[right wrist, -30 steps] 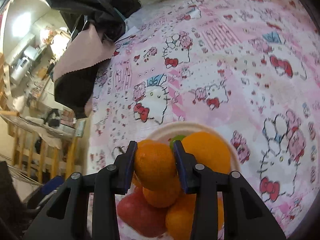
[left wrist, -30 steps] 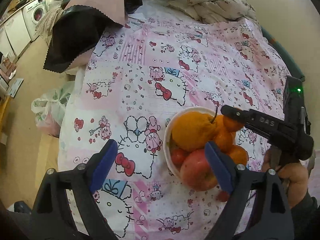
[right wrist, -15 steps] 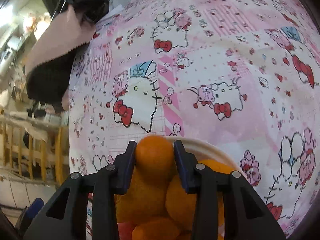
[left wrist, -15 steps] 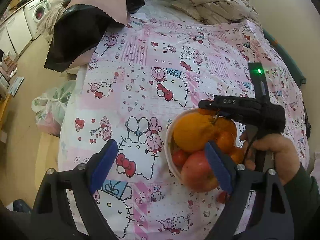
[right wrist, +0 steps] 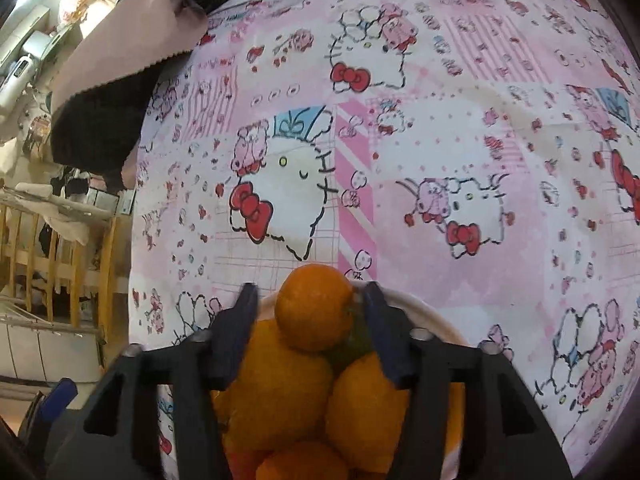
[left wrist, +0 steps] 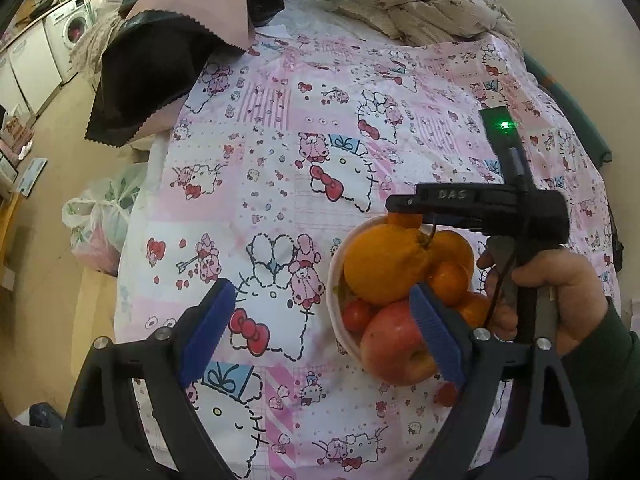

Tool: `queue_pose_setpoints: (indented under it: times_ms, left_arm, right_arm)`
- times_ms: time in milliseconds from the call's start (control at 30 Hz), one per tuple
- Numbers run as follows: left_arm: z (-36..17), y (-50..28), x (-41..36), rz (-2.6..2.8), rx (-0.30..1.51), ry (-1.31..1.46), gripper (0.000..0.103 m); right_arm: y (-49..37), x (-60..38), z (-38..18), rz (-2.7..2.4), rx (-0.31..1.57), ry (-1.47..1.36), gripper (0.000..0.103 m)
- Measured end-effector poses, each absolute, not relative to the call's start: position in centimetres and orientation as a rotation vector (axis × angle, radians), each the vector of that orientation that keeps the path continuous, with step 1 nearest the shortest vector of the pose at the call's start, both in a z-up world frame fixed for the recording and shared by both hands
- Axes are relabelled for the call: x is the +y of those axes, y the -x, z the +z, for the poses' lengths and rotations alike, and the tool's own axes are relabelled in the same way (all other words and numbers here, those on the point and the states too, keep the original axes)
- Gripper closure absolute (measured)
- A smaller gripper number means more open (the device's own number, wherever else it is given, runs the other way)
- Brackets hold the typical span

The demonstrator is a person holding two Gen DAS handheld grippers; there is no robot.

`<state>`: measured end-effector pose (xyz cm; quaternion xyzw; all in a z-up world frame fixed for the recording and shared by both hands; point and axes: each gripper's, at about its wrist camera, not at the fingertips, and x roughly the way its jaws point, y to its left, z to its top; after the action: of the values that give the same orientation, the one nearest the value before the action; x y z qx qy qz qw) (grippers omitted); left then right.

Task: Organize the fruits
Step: 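Lower the tangerine onto the fruit pile and open the right gripper, then withdraw both open grippers from the plate toward the tomato and lime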

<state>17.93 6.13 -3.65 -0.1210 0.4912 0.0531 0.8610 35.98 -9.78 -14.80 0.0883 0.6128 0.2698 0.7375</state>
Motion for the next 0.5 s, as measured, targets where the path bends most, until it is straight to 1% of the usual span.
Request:
queue_pose_setpoints:
  times_ms: [200, 500]
  left_arm:
    - [-3.4, -17.8, 5.8, 0.091, 1.028, 0.258, 0.016]
    - [-2.6, -16.4, 4.4, 0.068, 0.987, 0.217, 0.016]
  right_arm:
    - [-34.1, -12.8, -11.3, 0.56, 1.301, -0.24, 0.034]
    - [-27.1, -18.9, -7.1, 0.485, 1.245, -0.323, 0.034]
